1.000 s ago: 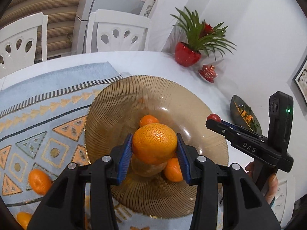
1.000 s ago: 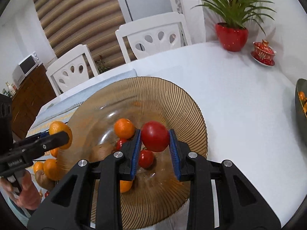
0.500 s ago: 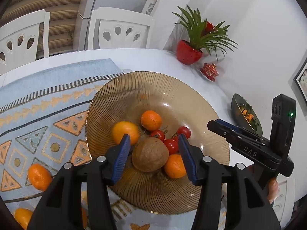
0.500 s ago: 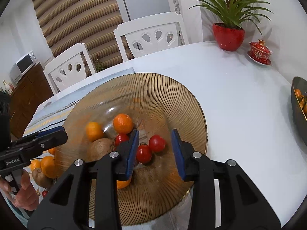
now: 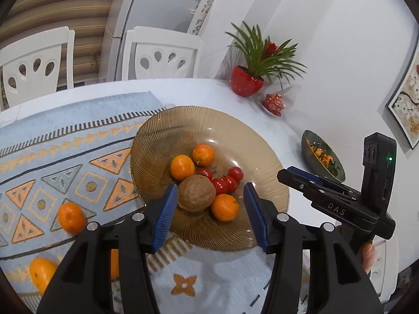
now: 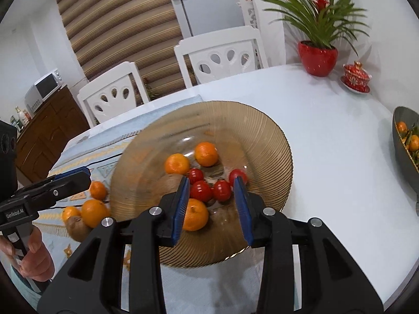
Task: Organize fruits
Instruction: 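Carry the tomato and tangerine into the amber glass bowl and open both tools, then move both open tools back to the fruit pile, then grasp a red tomato with the right tool while the left tool grasps a large orange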
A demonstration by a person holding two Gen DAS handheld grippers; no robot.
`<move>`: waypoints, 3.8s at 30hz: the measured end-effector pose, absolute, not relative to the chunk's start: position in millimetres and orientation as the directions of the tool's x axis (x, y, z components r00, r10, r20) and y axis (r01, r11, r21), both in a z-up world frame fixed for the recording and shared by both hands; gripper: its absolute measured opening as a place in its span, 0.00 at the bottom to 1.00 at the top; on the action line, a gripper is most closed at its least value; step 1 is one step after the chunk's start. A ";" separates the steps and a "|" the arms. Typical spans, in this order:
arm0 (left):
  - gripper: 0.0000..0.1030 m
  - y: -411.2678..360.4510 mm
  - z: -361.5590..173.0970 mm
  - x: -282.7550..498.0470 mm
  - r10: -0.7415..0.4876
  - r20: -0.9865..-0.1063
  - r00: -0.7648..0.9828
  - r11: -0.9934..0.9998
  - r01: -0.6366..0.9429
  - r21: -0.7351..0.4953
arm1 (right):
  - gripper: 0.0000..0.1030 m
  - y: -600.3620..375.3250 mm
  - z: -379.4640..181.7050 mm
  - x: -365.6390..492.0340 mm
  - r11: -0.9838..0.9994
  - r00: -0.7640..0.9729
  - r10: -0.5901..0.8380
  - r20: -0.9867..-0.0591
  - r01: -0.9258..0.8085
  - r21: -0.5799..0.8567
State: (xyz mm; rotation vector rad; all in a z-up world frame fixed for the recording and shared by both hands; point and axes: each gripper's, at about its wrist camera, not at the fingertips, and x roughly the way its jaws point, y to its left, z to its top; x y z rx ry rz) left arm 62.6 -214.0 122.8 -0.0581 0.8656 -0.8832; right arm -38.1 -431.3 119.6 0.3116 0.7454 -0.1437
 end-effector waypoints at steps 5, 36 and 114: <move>0.55 -195.9 142.2 42.1 -0.707 -0.610 0.358 0.652 0.663 -0.368 | 0.37 -409.7 138.4 -55.4 0.955 0.751 -0.012 -0.660 0.205 0.215; 0.61 21.6 66.7 -22.6 -0.500 -0.648 0.575 0.859 0.427 -0.283 | 0.49 -212.2 45.1 -60.0 0.973 0.644 0.208 -0.736 -0.056 0.225; 0.52 -18.7 4.6 80.7 -0.573 -0.666 0.478 0.819 0.292 -0.495 | 0.28 -162.6 21.6 -28.3 0.966 0.620 0.224 -0.752 -0.244 0.086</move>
